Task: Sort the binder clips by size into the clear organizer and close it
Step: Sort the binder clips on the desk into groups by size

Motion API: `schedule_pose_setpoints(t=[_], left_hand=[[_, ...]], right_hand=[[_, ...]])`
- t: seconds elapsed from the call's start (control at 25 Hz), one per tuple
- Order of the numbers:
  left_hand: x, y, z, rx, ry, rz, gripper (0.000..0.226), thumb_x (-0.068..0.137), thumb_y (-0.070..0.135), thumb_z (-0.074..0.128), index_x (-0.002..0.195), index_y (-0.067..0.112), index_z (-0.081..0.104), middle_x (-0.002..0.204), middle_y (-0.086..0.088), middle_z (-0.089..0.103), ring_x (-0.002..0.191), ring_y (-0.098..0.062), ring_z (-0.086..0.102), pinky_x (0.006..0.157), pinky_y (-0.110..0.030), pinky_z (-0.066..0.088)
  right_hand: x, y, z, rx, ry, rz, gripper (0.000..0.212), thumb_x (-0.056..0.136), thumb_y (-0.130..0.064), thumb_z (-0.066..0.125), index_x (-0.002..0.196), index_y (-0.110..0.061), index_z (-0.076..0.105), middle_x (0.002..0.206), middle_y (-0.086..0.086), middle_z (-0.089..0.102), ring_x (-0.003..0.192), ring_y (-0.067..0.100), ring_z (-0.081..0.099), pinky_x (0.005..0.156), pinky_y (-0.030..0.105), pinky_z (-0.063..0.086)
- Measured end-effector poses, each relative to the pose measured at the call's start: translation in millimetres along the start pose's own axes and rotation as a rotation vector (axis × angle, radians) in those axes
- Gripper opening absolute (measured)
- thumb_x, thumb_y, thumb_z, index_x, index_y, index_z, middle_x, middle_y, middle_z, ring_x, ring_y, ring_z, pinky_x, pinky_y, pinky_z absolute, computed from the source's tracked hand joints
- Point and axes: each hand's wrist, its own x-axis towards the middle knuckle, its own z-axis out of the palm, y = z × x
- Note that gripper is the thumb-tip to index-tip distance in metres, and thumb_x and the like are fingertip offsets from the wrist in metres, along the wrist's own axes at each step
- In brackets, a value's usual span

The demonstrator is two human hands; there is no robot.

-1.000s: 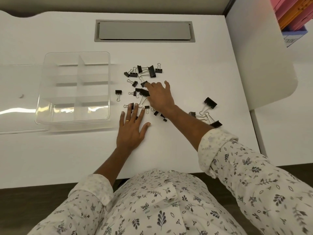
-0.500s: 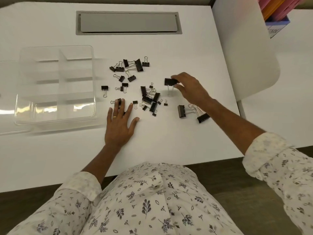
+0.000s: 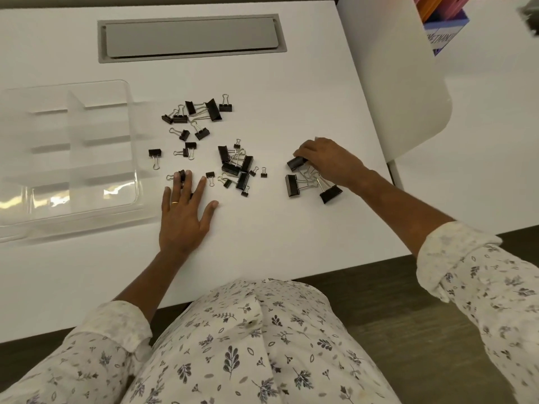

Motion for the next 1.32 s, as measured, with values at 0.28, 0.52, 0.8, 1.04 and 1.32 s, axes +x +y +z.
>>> schedule_pose_setpoints(t=[0.28,0.52,0.8,1.04,1.32], left_hand=[[0.0,0.9,2.9,0.009,-0.005,0.006,0.065,0.106,0.055,0.028,0.162,0.024,0.021,0.172,-0.004,0.006,0.159,-0.023,-0.005,0.128,-0.05,0.01],[0.0,-0.1,3.6,-0.002,-0.032,-0.005,0.059,0.108,0.047,0.025,0.162,0.023,0.021,0.172,-0.004,0.008,0.159,-0.021,-0.005,0.129,-0.049,0.01],[0.1,-0.3,1.8,-0.012,-0.034,-0.014,0.059,0.108,0.046,0.027,0.163,0.024,0.018,0.172,-0.003,0.006,0.159,-0.02,-0.006,0.129,-0.049,0.01],[-0.1,0.4,0.9,-0.036,-0.027,-0.031,0.061,0.108,0.047,0.028,0.163,0.024,0.017,0.172,-0.004,0.004,0.159,-0.021,-0.006,0.129,-0.048,0.01],[1.0,1.2,-1.2,-0.019,-0.056,-0.057,0.061,0.108,0.049,0.027,0.163,0.026,0.013,0.172,-0.002,0.002,0.159,-0.02,-0.007,0.129,-0.048,0.011]], right_hand=[[-7.6,-1.7,-1.4,0.093,0.023,0.107,0.072,0.07,0.023,0.053,0.134,-0.01,0.057,0.138,0.008,0.058,0.121,0.03,0.06,0.117,0.041,0.034],[12.3,-54.8,-1.8,0.266,0.11,0.103,0.035,0.093,0.002,0.059,0.127,-0.008,0.063,0.133,0.01,0.062,0.117,0.033,0.062,0.101,0.046,0.05],[55.9,-141.8,19.4,0.421,-0.049,0.228,0.059,0.1,-0.023,0.06,0.154,-0.015,0.037,0.163,0.012,0.028,0.146,0.033,0.029,0.117,0.045,0.034],[82.1,-166.0,24.8,0.473,-0.011,0.173,0.047,0.102,-0.024,0.057,0.146,-0.014,0.048,0.156,0.011,0.039,0.136,0.032,0.042,0.107,0.046,0.045],[156.0,-115.0,-2.4,0.336,0.078,0.191,0.046,0.102,-0.017,0.056,0.147,-0.013,0.046,0.155,0.01,0.041,0.133,0.029,0.045,0.106,0.044,0.048]])
